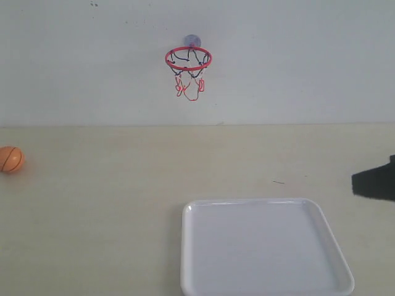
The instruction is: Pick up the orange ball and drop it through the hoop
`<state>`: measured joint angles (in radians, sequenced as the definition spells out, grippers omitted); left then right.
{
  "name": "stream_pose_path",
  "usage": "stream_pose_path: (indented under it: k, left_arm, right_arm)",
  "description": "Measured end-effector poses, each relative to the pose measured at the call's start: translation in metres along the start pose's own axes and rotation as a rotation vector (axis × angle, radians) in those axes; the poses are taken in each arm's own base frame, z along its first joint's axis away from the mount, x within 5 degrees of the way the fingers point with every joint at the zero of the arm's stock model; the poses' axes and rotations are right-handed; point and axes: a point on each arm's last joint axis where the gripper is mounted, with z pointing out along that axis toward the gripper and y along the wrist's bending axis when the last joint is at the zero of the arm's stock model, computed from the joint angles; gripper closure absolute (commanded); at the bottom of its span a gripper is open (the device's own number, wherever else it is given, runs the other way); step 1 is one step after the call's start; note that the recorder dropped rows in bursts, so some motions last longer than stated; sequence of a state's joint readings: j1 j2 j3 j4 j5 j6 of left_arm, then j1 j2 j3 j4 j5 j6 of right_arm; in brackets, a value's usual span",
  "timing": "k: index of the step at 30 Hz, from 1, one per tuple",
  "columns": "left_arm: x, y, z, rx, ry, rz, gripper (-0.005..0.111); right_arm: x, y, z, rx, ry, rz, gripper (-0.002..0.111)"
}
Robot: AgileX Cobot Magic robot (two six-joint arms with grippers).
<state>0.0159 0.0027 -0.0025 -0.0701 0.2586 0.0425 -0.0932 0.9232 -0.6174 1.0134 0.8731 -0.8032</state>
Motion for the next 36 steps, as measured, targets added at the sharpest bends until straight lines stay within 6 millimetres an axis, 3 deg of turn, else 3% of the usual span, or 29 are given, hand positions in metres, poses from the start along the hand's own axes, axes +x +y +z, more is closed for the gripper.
stream_pose_path:
  k: [5,9,15,20,30,36]
  left_arm:
    - [0.000,0.000,0.000,0.000,0.000,0.000,0.103]
    - [0.000,0.000,0.000,0.000,0.000,0.000,0.103]
    - [0.000,0.000,0.000,0.000,0.000,0.000,0.103]
    - [0.000,0.000,0.000,0.000,0.000,0.000,0.103]
    - [0.000,0.000,0.000,0.000,0.000,0.000,0.103]
    - [0.000,0.000,0.000,0.000,0.000,0.000,0.103]
  right_arm:
    - [-0.003,0.034,-0.058,0.142,-0.396,-0.190,0.109]
    - [0.014,0.065,-0.104,0.189,-0.673,-0.318,0.109]
    - [0.038,0.088,-0.132,0.183,-0.831,-0.413,0.109]
    - [0.042,0.073,-0.124,0.253,-0.848,-0.384,0.109]
    - [0.081,-0.008,-0.075,0.484,-0.824,0.067,0.109]
    - [0.098,-0.027,-0.059,0.504,-0.863,0.098,0.109]
